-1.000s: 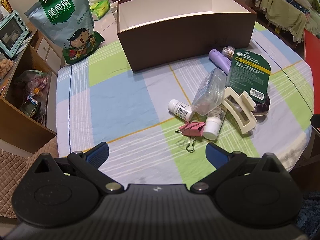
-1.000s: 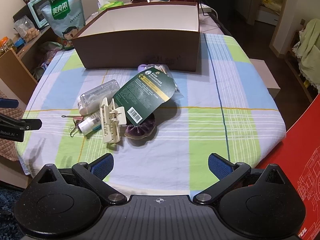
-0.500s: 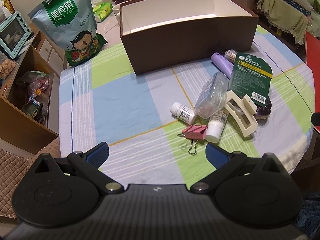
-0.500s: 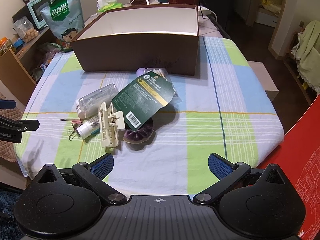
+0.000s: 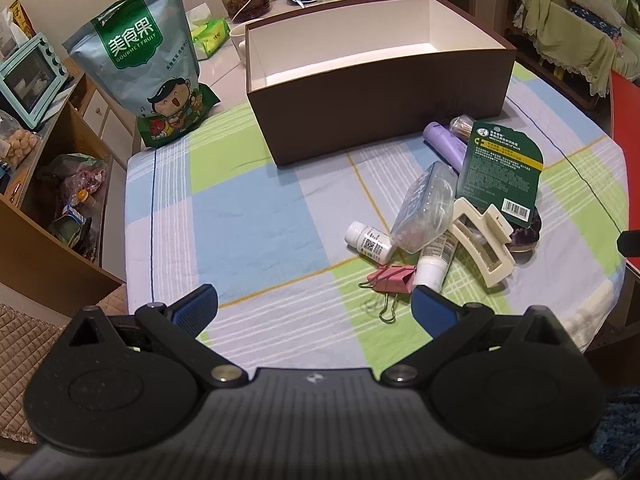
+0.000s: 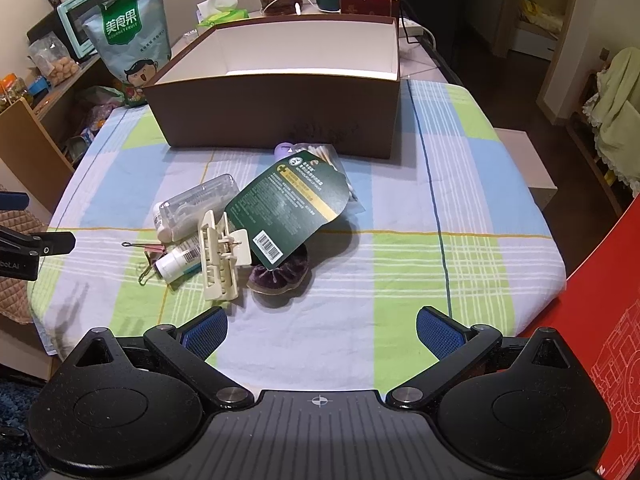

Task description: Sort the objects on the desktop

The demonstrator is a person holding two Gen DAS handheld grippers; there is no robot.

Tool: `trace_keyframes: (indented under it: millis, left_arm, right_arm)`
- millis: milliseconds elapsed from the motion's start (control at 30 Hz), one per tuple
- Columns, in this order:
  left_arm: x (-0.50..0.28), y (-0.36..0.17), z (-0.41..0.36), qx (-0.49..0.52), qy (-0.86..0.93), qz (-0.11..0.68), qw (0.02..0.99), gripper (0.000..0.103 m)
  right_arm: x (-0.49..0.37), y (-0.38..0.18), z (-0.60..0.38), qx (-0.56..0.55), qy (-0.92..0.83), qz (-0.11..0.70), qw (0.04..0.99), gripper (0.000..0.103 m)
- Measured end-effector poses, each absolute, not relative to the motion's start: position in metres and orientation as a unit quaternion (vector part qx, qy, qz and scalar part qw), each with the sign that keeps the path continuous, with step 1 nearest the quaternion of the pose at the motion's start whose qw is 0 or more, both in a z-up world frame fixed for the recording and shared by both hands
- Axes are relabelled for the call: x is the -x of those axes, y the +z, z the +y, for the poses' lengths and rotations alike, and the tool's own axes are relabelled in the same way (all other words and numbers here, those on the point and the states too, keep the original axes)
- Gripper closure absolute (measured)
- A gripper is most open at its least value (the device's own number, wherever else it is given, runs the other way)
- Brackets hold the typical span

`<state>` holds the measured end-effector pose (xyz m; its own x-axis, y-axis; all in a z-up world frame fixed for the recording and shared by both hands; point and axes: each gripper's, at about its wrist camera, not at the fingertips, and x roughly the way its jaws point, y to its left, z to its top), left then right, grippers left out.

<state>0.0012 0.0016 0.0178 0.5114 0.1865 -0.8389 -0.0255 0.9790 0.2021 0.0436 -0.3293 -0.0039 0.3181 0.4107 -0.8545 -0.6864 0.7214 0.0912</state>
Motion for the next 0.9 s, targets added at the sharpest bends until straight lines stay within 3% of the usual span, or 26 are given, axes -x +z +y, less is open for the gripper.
trace_keyframes:
  millis: [900]
  left_arm:
    - [-0.0024,0.0175,-0.0012,-0.080,0.062,0.492,0.865,0.001]
  right_arm:
    - [-0.0473,-0.0033,-0.3276,0.143,0.348,0.468,0.799,0.000]
